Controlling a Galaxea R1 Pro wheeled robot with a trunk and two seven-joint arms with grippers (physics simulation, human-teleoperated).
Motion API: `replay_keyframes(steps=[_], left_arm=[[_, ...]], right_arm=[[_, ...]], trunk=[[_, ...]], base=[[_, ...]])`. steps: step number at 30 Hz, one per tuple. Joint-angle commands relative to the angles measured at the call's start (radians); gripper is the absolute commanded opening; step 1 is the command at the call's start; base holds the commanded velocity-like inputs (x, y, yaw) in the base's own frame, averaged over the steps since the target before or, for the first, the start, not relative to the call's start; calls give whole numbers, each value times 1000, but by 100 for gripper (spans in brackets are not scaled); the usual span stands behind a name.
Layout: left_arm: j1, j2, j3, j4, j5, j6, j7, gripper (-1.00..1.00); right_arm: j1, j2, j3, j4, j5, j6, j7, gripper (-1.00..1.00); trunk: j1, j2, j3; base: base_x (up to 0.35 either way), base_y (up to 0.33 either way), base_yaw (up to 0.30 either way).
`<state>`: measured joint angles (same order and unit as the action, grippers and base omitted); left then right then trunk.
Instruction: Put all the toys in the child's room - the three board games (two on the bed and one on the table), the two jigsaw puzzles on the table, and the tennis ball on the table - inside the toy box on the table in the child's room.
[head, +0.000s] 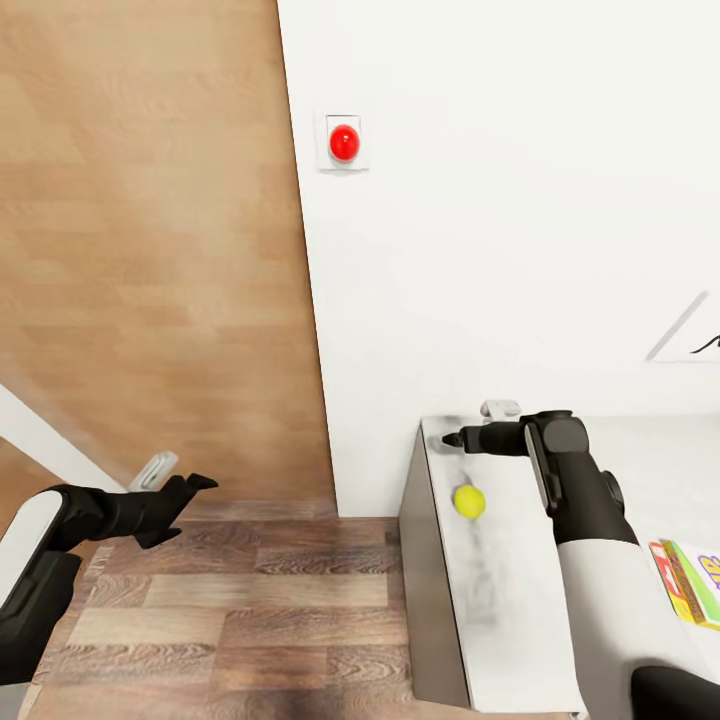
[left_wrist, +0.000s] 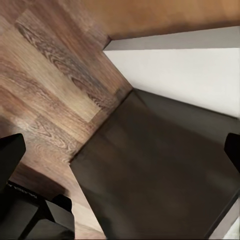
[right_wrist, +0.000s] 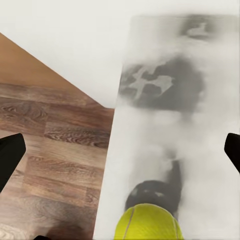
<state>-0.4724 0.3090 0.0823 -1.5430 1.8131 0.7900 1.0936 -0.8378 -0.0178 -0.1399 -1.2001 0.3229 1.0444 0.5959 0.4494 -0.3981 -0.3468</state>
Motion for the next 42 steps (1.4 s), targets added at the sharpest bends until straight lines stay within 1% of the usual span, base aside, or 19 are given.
replay_keyframes(steps=[1, 2, 4, 6, 15, 25, 33, 42], left_arm=[[1, -6, 0, 0, 8, 5, 9, 100], [1, -6, 0, 0, 8, 5, 9, 100], [5, -16, -1, 0, 7, 5, 10, 100], [6, -19, -1, 1, 7, 5, 10, 100], [10, -29, -2, 1, -1, 5, 10, 100], [12, -32, -3, 1, -27, 5, 9, 100], [12, -33, -2, 2, -32, 5, 9, 100], [12, -33, -1, 3, -33, 5, 8, 100]], right_arm=[[0, -1, -2, 0, 11, 3, 10, 100], [0, -1, -2, 0, 11, 3, 10, 100], [2, -2, -3, 1, 11, 3, 9, 100], [3, -3, -4, 1, 11, 3, 9, 100], [17, -5, -7, -3, 12, 3, 8, 100], [31, -10, -9, -7, 12, 3, 7, 100], [54, -9, -9, -21, 13, 3, 7, 100], [66, -7, -9, -29, 15, 3, 7, 100]], trunk=[[1, -2, -2], [1, -2, -2], [1, -2, -2], [1, -2, -2], [1, -2, -2], [1, -2, -2], [1, -2, -2], [1, -2, -2]], base=[[5, 4, 0], [5, 4, 0], [3, 3, 0], [3, 2, 0], [1, 1, 0], [0, 0, 0], [0, 0, 0], [0, 0, 0]])
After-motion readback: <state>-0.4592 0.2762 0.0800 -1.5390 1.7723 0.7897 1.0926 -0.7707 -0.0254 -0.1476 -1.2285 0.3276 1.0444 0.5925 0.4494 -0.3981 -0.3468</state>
